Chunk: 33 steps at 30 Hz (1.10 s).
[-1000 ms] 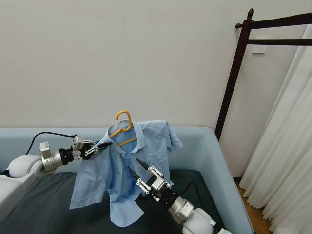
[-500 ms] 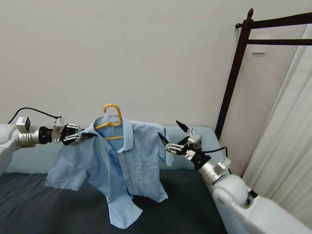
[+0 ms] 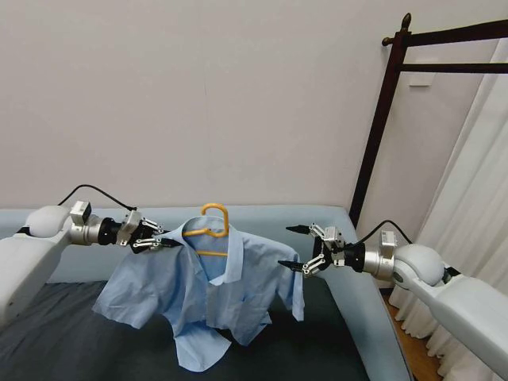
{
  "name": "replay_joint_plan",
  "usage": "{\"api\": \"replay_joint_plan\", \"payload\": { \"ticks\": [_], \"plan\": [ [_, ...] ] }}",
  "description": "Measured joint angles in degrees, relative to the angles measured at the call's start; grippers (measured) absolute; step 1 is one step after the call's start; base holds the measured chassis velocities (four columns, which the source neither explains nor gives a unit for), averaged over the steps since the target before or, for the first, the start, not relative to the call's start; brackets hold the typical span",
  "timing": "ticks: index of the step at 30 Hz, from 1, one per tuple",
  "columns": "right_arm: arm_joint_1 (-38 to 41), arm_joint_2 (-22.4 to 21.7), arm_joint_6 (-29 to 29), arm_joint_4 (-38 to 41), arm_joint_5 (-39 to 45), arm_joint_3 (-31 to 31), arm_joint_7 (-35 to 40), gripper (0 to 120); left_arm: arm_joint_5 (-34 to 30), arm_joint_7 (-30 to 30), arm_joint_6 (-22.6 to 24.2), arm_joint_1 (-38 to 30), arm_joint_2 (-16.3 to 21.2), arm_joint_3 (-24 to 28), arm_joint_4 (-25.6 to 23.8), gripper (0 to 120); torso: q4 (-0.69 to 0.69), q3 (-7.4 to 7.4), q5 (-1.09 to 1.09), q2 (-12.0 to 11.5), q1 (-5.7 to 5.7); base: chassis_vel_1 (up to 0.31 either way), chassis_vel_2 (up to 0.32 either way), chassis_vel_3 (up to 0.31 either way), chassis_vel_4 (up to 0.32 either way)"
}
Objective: Pick up the clothes from the sofa and hang them on the clothes hanger.
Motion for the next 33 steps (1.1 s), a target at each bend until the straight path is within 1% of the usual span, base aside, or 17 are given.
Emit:
{"api": "replay_joint_plan", "payload": {
  "ticks": [3, 5, 6, 12, 13, 16, 18, 19, 24, 25, 28, 29, 30, 33],
  "plan": [
    [1.1, 0.59, -0.47, -1.33, -0.56, -0.55, -1.61, 98, 0.16, -0.05, -0.23, -0.05, -0.44, 0.25, 0.23, 7, 0.0, 0.0, -0.01, 0.0, 0.0, 0.0, 0.0, 0.0, 0.0],
    [1.5, 0.96, -0.93, -2.15, -1.31, -0.57, -4.13, 93, 0.16, -0.1, -0.34, -0.34, -0.62, 0.49, 0.47, 7, 0.0, 0.0, -0.01, 0.0, 0.0, 0.0, 0.0, 0.0, 0.0],
    [1.5, 0.96, -0.93, -2.15, -1.31, -0.57, -4.13, 93, 0.16, -0.1, -0.34, -0.34, -0.62, 0.49, 0.47, 7, 0.0, 0.0, -0.01, 0.0, 0.0, 0.0, 0.0, 0.0, 0.0],
    [1.41, 2.12, -3.01, -2.85, -2.94, -0.02, -9.44, 66, 0.11, -0.23, -0.6, -0.62, -0.98, 0.87, 0.16, 7, -0.01, -0.01, -0.01, 0.0, 0.0, 0.0, 0.0, 0.0, 0.0],
    [1.41, 2.12, -3.01, -2.85, -2.94, -0.02, -9.44, 66, 0.11, -0.23, -0.6, -0.62, -0.98, 0.87, 0.16, 7, -0.01, -0.01, -0.01, 0.0, 0.0, 0.0, 0.0, 0.0, 0.0],
    [1.38, 2.89, -4.07, -3.19, -4.67, 0.59, -11.7, 53, -0.05, -0.29, -0.61, -0.71, -1.19, 0.97, -0.22, 7, -0.01, -0.01, -0.01, 0.0, 0.0, 0.0, 0.0, 0.0, 0.0],
    [1.26, 3.22, -4.15, -3.62, -5.26, 0.92, -12.51, 46, -0.13, -0.31, -0.61, -0.87, -1.19, 1.08, -0.46, 7, -0.01, -0.01, -0.01, 0.0, 0.0, 0.0, 0.0, 0.0, 0.0],
    [1.26, 3.22, -4.15, -3.62, -5.26, 0.92, -12.51, 46, -0.13, -0.31, -0.61, -0.87, -1.19, 1.08, -0.46, 7, -0.01, -0.01, -0.01, 0.0, 0.0, 0.0, 0.0, 0.0, 0.0],
    [0.43, 3.36, -3.97, -4.05, -5.42, 1.67, -14.2, 22, -0.18, -0.34, -0.71, -0.89, -0.83, 1.35, -0.95, 7, -0.01, -0.01, -0.01, 0.01, -0.01, 0.0, 0.0, 0.0, 0.0],
    [0.43, 3.36, -3.97, -4.05, -5.42, 1.67, -14.2, 22, -0.18, -0.34, -0.71, -0.89, -0.83, 1.35, -0.95, 7, -0.01, -0.01, -0.01, 0.01, -0.01, 0.0, 0.0, 0.0, 0.0],
    [0.29, 3.24, -3.96, -4.01, -5.1, 2.05, -14.96, 10, -0.36, -0.35, -0.94, -0.8, -0.73, 1.31, -1.17, 7, -0.01, -0.01, -0.01, 0.01, -0.01, 0.0, 0.0, 0.0, 0.0],
    [0.29, 3.24, -3.96, -4.01, -5.1, 2.05, -14.96, 10, -0.36, -0.35, -0.94, -0.8, -0.73, 1.31, -1.17, 7, -0.01, -0.01, -0.01, 0.01, -0.01, 0.0, 0.0, 0.0, 0.0],
    [0.27, 3.15, -3.94, -3.94, -4.79, 2.16, -15.05, 7, -0.58, -0.35, -1.06, -0.78, -0.67, 1.27, -1.27, 7, -0.01, -0.01, -0.01, 0.01, -0.01, 0.0, 0.0, 0.0, 0.0],
    [0.23, 2.91, -4.26, -3.38, -3.76, 2.47, -15.26, 7, -1.27, -0.35, -2.12, -0.75, -0.3, 1.21, -1.42, 7, -0.01, -0.01, -0.01, 0.01, -0.01, 0.0, 0.0, 0.0, 0.0]
  ]
}}
